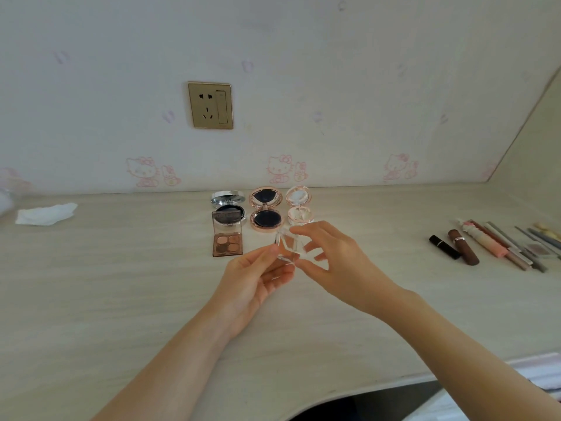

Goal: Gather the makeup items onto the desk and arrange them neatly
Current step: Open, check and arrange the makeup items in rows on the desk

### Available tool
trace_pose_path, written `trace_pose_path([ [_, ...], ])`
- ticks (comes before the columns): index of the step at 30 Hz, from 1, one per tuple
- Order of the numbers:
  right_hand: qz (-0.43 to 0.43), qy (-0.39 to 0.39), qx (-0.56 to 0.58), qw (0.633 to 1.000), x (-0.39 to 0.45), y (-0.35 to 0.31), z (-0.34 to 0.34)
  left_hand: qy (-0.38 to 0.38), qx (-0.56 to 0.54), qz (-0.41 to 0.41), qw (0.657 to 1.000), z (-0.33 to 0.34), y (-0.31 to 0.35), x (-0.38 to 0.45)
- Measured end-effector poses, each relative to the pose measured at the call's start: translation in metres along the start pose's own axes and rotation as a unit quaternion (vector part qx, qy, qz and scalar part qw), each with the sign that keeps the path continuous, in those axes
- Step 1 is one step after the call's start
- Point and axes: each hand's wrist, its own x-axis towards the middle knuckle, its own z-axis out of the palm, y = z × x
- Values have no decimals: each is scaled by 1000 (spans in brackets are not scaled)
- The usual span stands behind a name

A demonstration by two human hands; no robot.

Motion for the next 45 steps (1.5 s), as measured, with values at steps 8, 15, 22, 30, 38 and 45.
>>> trace_pose_path([
  [8,35,58,55,996,17,7,2,-12,63,5,998,-2,-1,-1],
  [15,146,7,171,974,38,17,7,59,252,105,960,-1,0,-4],
  [22,166,-63,136,975,46,23,22,97,591,298,743,-27,-7,6],
  [30,157,-82,89,980,52,27,32,80,672,326,660,-35,-11,11],
  [38,162,-42,136,977,48,37,32,76,692,326,639,-30,-9,8],
  [45,148,-49,162,974,47,45,35,85,716,341,604,-28,-13,12],
])
